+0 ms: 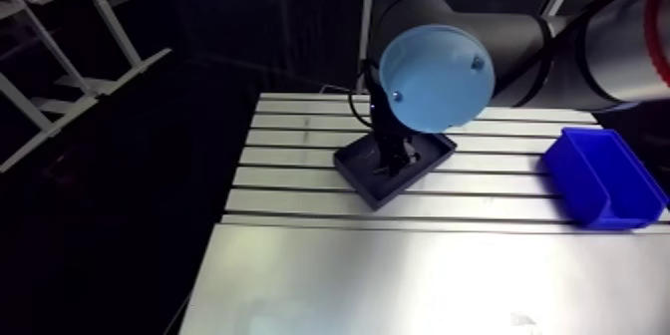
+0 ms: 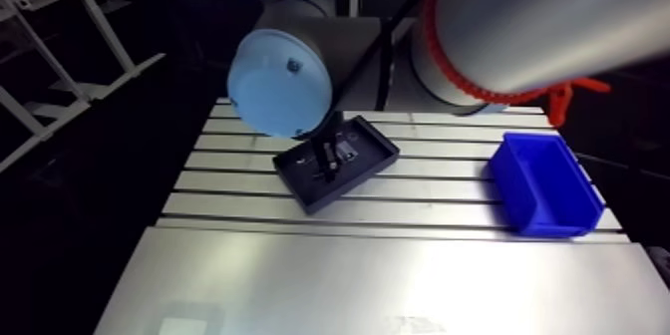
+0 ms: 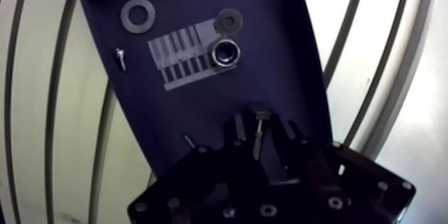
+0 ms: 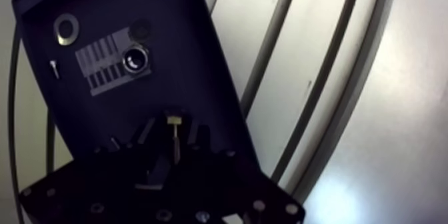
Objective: Pick up the M10 bolt from the tray and put it into the blue bin.
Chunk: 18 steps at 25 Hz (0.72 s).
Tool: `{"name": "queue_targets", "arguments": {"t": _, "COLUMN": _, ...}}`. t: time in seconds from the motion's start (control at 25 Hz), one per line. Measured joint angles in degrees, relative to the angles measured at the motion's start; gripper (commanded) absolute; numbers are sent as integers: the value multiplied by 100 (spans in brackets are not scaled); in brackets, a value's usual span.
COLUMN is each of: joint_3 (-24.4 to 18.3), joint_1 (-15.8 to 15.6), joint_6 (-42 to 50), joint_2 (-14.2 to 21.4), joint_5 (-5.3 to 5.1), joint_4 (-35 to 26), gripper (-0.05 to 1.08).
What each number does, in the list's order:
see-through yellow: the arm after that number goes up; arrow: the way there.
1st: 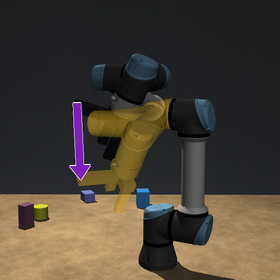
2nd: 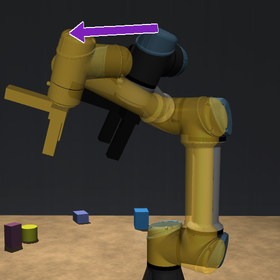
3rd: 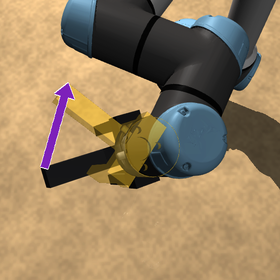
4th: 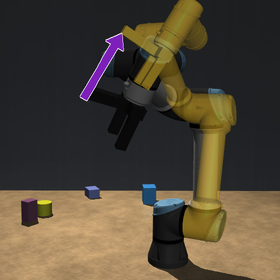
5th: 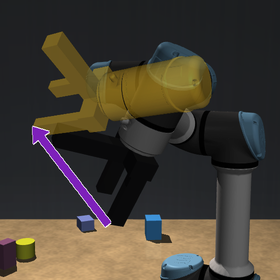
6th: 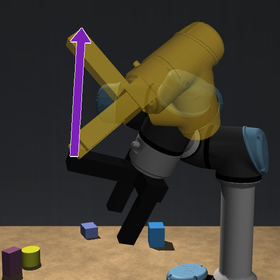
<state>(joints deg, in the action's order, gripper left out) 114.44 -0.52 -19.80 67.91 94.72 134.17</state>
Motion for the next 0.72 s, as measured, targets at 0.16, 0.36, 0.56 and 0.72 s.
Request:
{"name": "queue_targets", "arguments": {"t": 0.16, "joint_3": 7, "joint_1": 0, "joint_6": 5, "joint_2": -2, "joint_5": -8, "joint_4": 0, "gripper": 65}}
{"name": "queue_targets", "arguments": {"t": 0.36, "joint_3": 15, "joint_1": 0, "joint_6": 61, "joint_2": -19, "joint_5": -12, "joint_4": 6, "gripper": 67}}
{"name": "queue_targets", "arguments": {"t": 0.56, "joint_3": 20, "joint_1": -1, "joint_6": 77, "joint_2": -28, "joint_5": -5, "joint_4": 8, "gripper": 70}}
{"name": "queue_targets", "arguments": {"t": 0.72, "joint_3": 19, "joint_1": 1, "joint_6": 84, "joint_2": -25, "joint_5": 12, "joint_4": 8, "gripper": 73}}
